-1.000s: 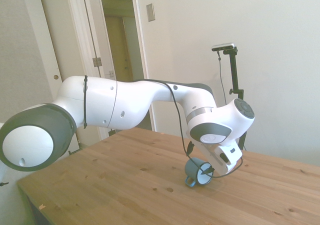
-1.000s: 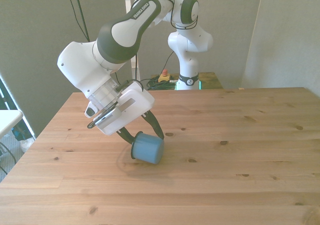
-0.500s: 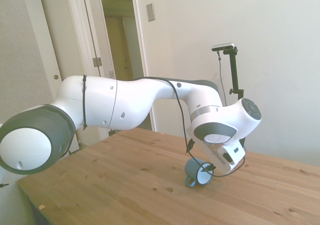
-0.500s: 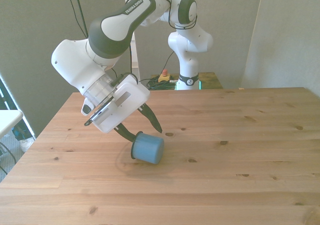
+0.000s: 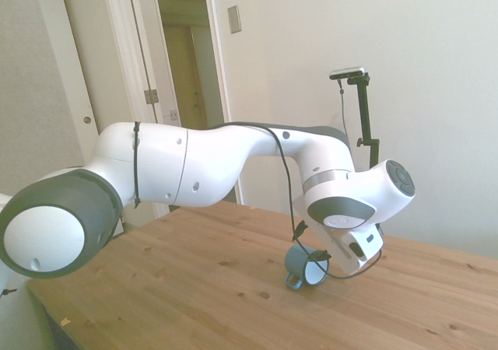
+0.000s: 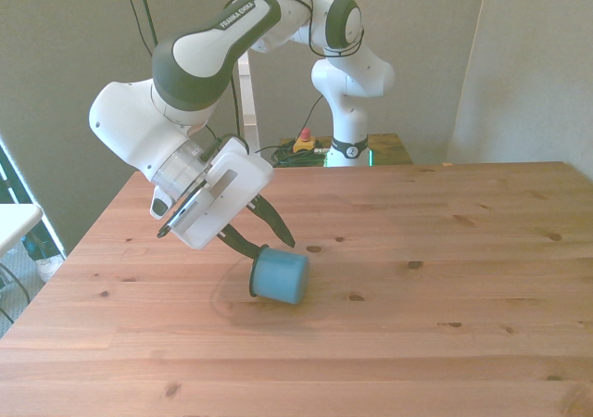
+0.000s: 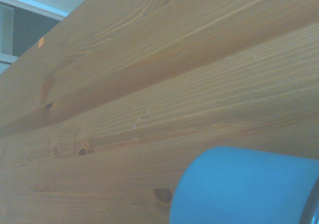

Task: Flip the mug upright

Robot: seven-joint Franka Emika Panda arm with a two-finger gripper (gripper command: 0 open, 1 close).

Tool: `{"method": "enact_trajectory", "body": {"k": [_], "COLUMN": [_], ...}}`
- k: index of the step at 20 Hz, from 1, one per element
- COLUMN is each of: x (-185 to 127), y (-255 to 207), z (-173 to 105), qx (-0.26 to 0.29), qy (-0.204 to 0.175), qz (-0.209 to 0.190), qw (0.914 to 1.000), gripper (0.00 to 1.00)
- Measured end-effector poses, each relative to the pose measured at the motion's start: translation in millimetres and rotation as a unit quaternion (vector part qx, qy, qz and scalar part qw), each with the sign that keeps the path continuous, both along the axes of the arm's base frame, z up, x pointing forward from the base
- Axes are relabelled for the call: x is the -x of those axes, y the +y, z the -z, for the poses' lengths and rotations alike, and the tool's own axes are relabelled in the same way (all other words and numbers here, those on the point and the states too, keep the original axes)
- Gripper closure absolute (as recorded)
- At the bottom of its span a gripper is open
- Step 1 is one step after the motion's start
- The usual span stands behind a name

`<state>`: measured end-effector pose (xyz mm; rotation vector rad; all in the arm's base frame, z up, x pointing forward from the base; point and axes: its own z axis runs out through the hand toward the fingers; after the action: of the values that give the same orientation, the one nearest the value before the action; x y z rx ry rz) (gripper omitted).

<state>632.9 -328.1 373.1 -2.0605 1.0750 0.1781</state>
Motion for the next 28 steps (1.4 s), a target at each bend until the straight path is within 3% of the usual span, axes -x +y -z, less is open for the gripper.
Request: {"method": "enact_trajectory", "body": {"k": [4,16,19,22,25,28], "x": [-7.6,-16.4,-23.8,-24.2,-17.7,-5.7], "y": [1.2,9.3,14.0,32.5,62.8,93.3], "z": [11.7,4.7,-12.6,-46.4,-73.4,-77.0], "qx": [-0.008,-0.003,0.044,0.119,0.196,0.265], "qy": [0.004,0.004,-0.01,-0.025,-0.033,-0.022], "qz": [-0.01,-0.012,0.005,0.02,0.032,0.033], "qw": [0.9999,0.9999,0.999,0.9923,0.9796,0.9635], "gripper": [1.0,1.0,1.0,1.0,1.0,1.0]}}
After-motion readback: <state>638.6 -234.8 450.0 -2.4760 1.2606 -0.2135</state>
